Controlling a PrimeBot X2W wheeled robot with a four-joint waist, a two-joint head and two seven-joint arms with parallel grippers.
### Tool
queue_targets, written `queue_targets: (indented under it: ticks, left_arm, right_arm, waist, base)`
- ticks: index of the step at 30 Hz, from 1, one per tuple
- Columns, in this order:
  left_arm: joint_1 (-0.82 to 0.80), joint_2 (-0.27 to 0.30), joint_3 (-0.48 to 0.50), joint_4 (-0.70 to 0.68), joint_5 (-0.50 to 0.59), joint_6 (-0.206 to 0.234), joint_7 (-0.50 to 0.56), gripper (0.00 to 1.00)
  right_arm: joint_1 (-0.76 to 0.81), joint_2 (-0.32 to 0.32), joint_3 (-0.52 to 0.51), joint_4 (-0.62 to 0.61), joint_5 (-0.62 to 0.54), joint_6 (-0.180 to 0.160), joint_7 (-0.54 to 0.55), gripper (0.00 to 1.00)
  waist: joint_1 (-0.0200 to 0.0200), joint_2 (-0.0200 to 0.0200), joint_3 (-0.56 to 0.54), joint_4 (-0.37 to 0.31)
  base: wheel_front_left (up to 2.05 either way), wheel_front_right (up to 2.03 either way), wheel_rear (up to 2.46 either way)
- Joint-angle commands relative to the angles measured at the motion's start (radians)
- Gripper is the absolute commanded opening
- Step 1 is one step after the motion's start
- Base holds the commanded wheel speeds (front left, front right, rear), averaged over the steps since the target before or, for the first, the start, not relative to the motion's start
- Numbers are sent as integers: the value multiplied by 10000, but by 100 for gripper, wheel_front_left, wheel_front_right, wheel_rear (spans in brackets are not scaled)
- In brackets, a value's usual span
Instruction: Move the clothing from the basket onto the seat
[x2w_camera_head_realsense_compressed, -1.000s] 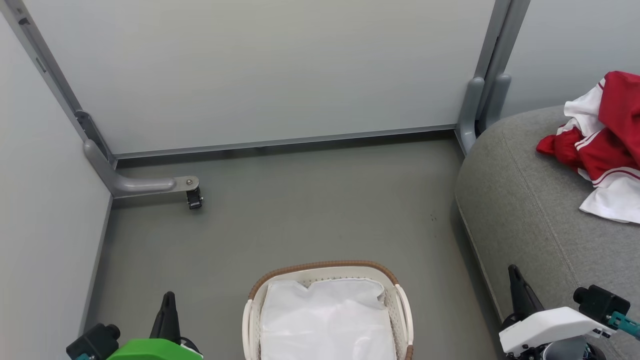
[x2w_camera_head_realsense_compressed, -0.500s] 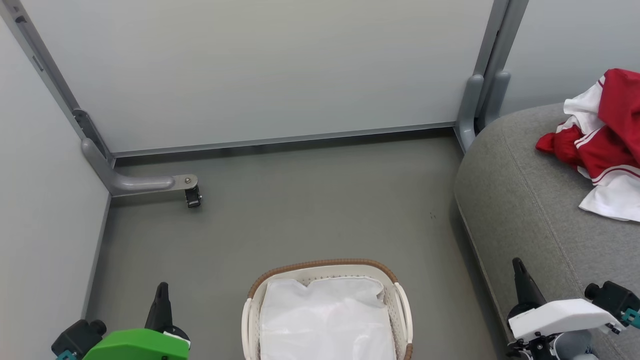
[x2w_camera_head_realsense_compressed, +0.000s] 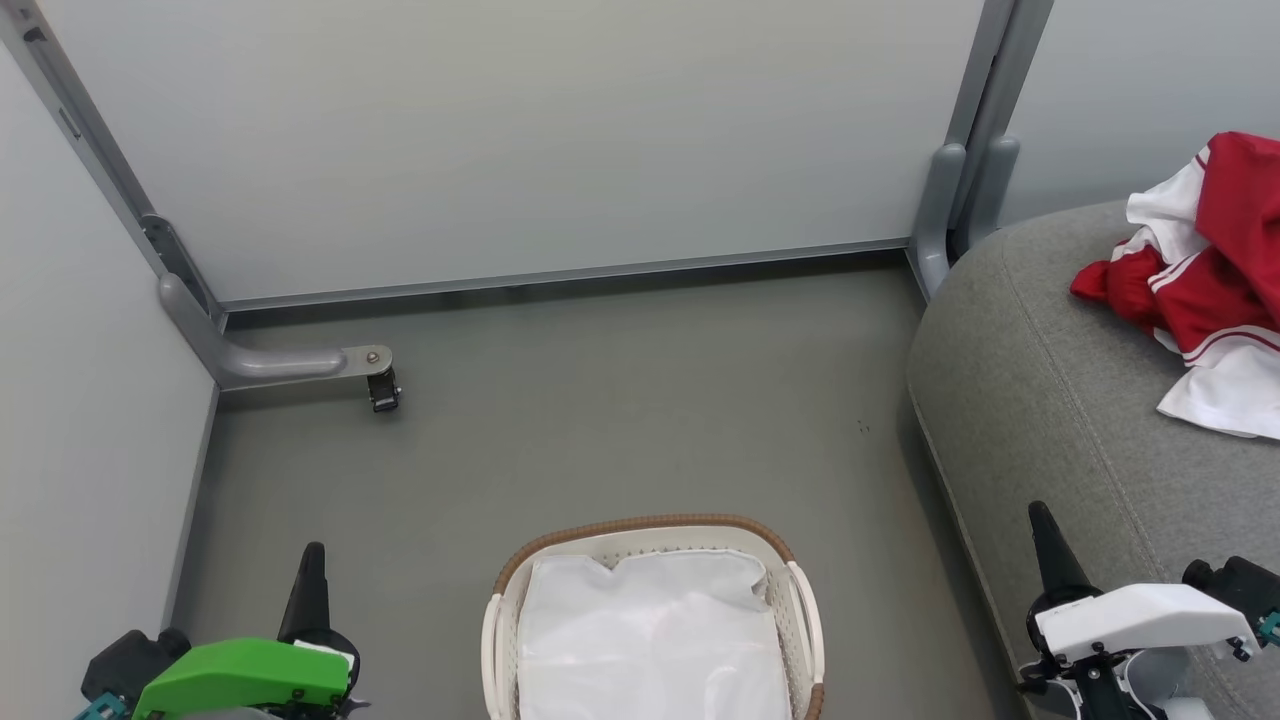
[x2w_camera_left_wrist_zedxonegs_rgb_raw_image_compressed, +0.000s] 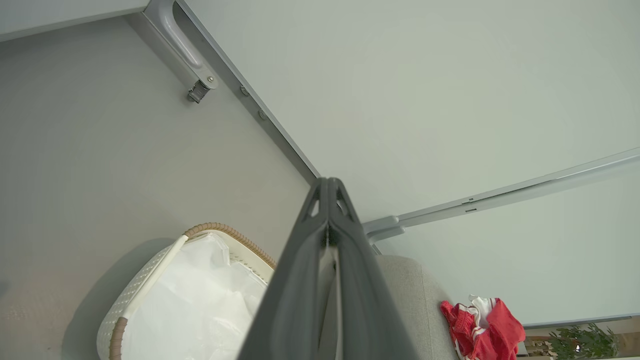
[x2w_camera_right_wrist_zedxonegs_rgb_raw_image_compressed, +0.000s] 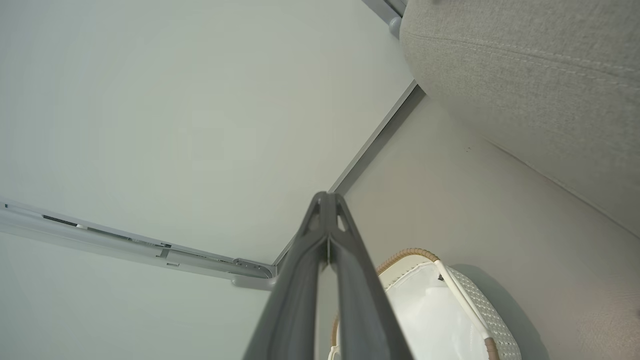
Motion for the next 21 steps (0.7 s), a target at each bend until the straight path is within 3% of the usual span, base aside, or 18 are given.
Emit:
queue_targets:
  ticks: [1,21]
  left_arm:
    - [-301,9,110,-112,-280,-68,61,0]
    - [-535,-11,494,-287,-1956,-232,562,0]
  right_arm:
    - [-223,-65,-67,-150,306,-4,91,0]
    - [-367,-79,-253,-276,2222,-6,607,0]
  waist:
    - [0,0,7,-3]
    - [0,0,90,-44]
  base:
    - [0,0,0]
    - [0,0,0]
